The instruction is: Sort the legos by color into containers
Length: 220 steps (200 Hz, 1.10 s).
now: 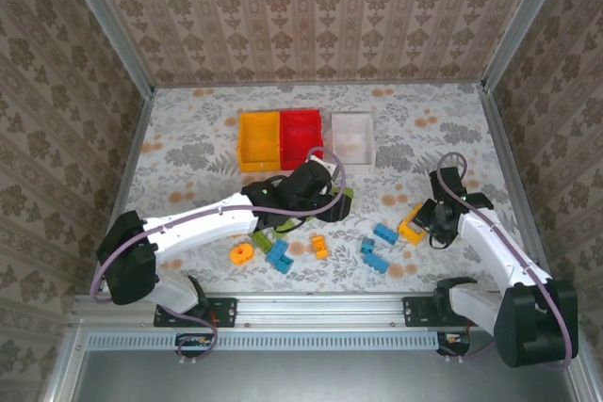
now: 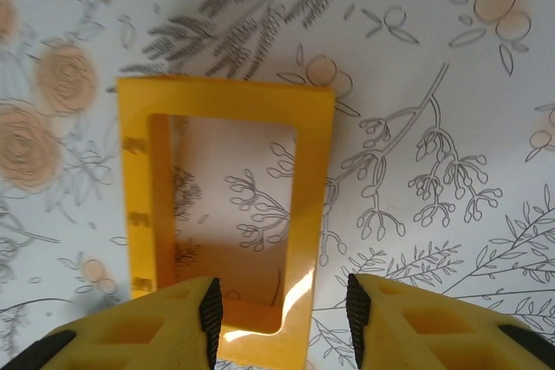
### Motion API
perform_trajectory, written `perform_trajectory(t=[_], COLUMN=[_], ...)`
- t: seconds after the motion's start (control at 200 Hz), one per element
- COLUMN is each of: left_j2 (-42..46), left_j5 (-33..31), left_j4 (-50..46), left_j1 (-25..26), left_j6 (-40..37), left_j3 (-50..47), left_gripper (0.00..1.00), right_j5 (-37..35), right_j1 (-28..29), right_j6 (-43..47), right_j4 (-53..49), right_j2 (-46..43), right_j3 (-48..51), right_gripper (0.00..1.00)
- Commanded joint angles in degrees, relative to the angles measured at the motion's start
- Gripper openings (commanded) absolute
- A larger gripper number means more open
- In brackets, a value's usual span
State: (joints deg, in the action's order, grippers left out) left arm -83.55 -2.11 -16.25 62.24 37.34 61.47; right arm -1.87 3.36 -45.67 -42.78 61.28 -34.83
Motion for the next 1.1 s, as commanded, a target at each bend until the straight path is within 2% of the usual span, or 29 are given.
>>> perform_trajectory(t=[0.0, 0.33, 0.445, 0.535, 0.665, 0.755, 0.83, 0.985, 1.095], left_j2=[1.6, 2.5, 2.9, 3.2, 4.6, 6.3, 7.6, 9.6, 11.4], left_j5=[-2.7, -3.1, -3.2, -3.3, -3.7, -3.9, -4.0, -4.7, -5.0], left_j4=[2.6, 3.6, 3.3, 3.0, 2.2, 0.9, -0.3, -4.5, -5.4], left_j1=[0.9, 1.8, 1.9, 1.8, 1.3, -0.2, -1.9, -6.4, -9.5], left_j6=[2.6, 2.6, 2.7, 2.8, 2.3, 2.0, 1.4, 1.1, 2.1], left_j3=[-0.2, -0.8, -0.7, -0.4, 0.4, 1.3, 2.2, 3.9, 3.7], left_gripper=[0.62, 0.62, 0.62, 0.62, 0.62, 0.62, 0.62, 0.62, 0.62], right_j5=[1.2, 1.4, 0.9, 0.5, -1.7, -5.5, -7.2, -10.5, -10.4], right_j1=[-0.7, -2.1, -2.1, -2.1, -0.9, 3.0, 6.8, 14.4, 16.2], right_j6=[-1.7, -0.6, 0.2, 1.3, 4.0, 7.6, 11.6, 20.1, 23.8], right_j4=[2.3, 7.7, 8.7, 8.9, 7.6, 6.3, 5.4, 1.9, -2.9], right_j2=[0.1, 5.3, 6.8, 7.5, 5.2, 3.3, 6.0, 20.4, 33.1], right_j3=[1.7, 2.8, 1.9, 1.3, -2.2, -8.6, -16.3, -34.0, -48.0], right_gripper=[0.45, 0.32, 0.24, 0.15, 0.07, 0.06, 0.06, 0.04, 0.04])
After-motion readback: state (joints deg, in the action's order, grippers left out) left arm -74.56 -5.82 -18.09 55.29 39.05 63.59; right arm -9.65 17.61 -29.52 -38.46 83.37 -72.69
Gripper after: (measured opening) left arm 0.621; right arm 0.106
